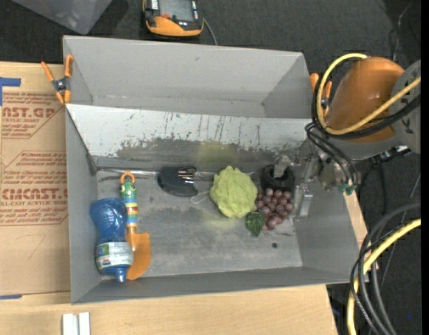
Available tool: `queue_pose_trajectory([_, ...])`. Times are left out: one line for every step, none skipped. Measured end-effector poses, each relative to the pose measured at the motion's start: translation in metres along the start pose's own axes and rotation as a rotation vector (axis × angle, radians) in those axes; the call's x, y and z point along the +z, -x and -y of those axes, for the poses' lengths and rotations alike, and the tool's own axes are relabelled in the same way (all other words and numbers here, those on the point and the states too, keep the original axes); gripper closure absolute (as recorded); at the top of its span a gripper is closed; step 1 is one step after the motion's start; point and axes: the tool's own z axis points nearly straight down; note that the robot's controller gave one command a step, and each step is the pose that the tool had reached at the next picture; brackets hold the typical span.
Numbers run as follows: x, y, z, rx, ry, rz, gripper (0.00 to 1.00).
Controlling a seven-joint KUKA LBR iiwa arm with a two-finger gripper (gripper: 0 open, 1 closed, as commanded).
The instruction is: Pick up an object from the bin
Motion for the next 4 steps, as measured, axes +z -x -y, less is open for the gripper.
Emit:
queue_pose_trajectory([-0.004,0.002,-0.001,-0.002,-0.001,0.008,0.0])
queue_pose_trajectory([0.091,0.015,0.019,-0.424,-0.001,0.014,0.0])
queue_pose_trajectory([0.04,0.012,0.021,-0.441,-0.006,0.016,0.0])
queue_pose_trajectory([0.068,0.0,0.019,-0.686,0.001,0.012,0.0])
